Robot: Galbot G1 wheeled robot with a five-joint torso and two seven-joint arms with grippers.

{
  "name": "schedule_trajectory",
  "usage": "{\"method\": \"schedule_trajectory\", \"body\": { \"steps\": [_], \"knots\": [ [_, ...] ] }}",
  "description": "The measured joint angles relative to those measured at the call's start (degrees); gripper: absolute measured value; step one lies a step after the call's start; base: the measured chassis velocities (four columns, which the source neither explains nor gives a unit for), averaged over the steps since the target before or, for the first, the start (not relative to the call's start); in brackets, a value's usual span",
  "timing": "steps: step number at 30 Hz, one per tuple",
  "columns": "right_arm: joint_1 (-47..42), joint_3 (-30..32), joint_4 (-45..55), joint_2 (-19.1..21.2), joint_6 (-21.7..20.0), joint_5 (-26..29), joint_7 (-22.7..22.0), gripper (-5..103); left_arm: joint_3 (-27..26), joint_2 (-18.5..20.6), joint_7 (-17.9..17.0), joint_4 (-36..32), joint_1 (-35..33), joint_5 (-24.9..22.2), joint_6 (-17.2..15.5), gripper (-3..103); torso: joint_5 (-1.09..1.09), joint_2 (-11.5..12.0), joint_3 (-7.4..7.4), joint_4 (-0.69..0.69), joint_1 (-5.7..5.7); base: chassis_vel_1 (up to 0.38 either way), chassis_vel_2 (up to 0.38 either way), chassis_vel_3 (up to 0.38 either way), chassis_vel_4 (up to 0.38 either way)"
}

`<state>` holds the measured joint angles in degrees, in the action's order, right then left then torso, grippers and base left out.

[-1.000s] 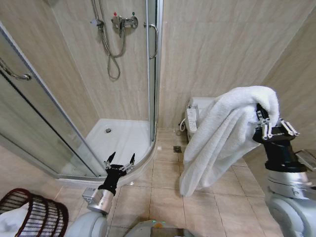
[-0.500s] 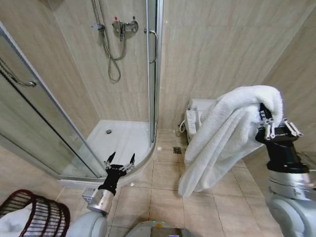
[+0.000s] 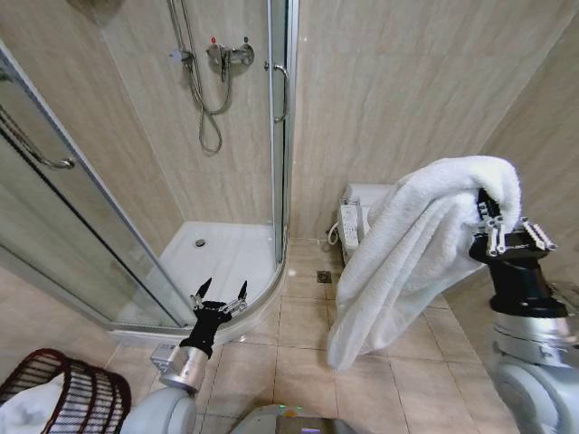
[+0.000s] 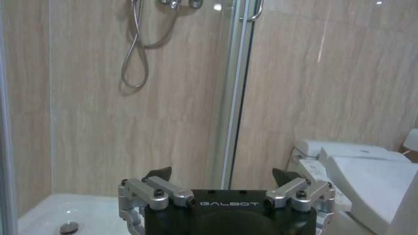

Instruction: Discard the used towel into the hamper.

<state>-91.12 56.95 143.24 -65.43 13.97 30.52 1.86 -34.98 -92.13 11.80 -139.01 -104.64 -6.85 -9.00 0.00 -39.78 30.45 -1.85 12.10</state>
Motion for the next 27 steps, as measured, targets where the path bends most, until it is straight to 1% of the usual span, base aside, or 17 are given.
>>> {"method": "schedule_trajectory", "body": {
  "steps": [7,13,17,22,23,27],
  "knots": [
    [0.08,-0.05,0.00,0.10,-0.12,0.03,-0.08,7,0.00,0.00,0.00,0.00,0.00,0.00,0.00,100,0.00,-2.03,1.20,0.00,0.83,0.000,0.000,0.000,0.000],
    [0.09,0.00,0.00,0.25,-0.19,0.02,-0.39,7,0.00,0.00,0.00,0.00,0.00,0.00,0.00,100,0.00,-3.22,1.88,0.00,1.34,0.000,0.000,0.000,0.000],
    [0.06,0.07,0.00,0.27,-0.28,0.00,-0.41,7,0.00,0.00,0.00,0.00,0.00,0.00,0.00,100,0.00,-4.53,2.63,0.00,1.90,0.000,0.000,0.000,0.000],
    [0.09,-0.01,0.00,0.25,-0.38,-0.03,-0.41,7,0.00,0.00,0.00,0.00,0.00,0.00,0.00,100,0.00,-5.42,3.15,0.00,2.27,0.000,0.000,0.000,0.000],
    [0.10,-0.01,0.00,0.22,-0.39,-0.05,-0.41,7,0.00,0.00,0.00,0.00,0.00,0.00,0.00,100,0.00,-6.05,3.51,0.00,2.54,0.000,0.000,0.000,0.000],
    [0.07,0.02,0.00,0.27,-0.39,-0.05,-0.41,7,0.00,0.00,0.00,0.00,0.00,0.00,0.00,100,0.00,-6.87,3.96,0.00,2.91,0.000,0.000,0.000,0.000]
  ]
}}
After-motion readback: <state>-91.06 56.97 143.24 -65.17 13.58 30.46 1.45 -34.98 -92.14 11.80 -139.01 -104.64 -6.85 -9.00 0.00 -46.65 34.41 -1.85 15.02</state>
